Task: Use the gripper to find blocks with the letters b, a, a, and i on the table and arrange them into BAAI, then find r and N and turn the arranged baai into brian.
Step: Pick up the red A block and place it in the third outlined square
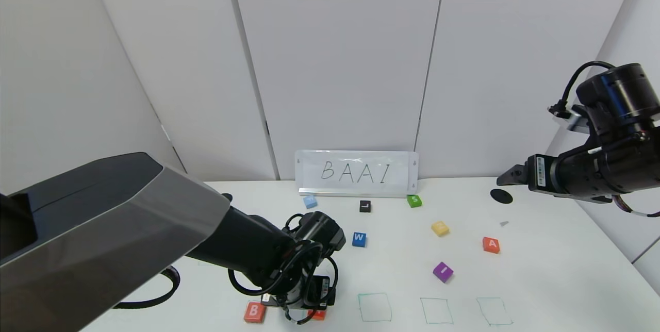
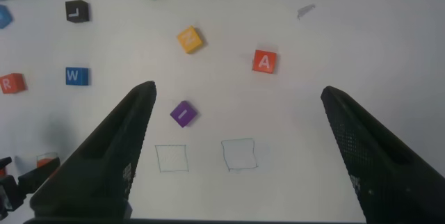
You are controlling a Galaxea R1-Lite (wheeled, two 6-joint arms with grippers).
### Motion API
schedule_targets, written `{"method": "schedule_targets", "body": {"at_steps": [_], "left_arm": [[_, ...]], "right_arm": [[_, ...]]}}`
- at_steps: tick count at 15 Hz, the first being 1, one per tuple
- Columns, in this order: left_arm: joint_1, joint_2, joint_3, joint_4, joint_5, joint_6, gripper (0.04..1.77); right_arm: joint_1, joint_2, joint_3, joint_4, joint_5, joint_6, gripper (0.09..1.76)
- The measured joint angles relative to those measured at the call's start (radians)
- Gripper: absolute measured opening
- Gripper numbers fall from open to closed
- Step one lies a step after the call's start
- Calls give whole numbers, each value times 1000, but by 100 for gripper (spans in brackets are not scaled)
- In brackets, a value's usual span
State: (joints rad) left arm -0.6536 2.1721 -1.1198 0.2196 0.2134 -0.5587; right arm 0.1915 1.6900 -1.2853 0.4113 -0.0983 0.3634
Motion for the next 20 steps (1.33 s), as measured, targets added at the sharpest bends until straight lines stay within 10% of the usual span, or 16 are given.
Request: {"method": "schedule_targets", "body": {"at_steps": [20], "left_arm": [[1, -2, 7, 4, 30, 5, 171]], "right_arm": [[1, 2, 1, 0, 0, 0, 171]]}}
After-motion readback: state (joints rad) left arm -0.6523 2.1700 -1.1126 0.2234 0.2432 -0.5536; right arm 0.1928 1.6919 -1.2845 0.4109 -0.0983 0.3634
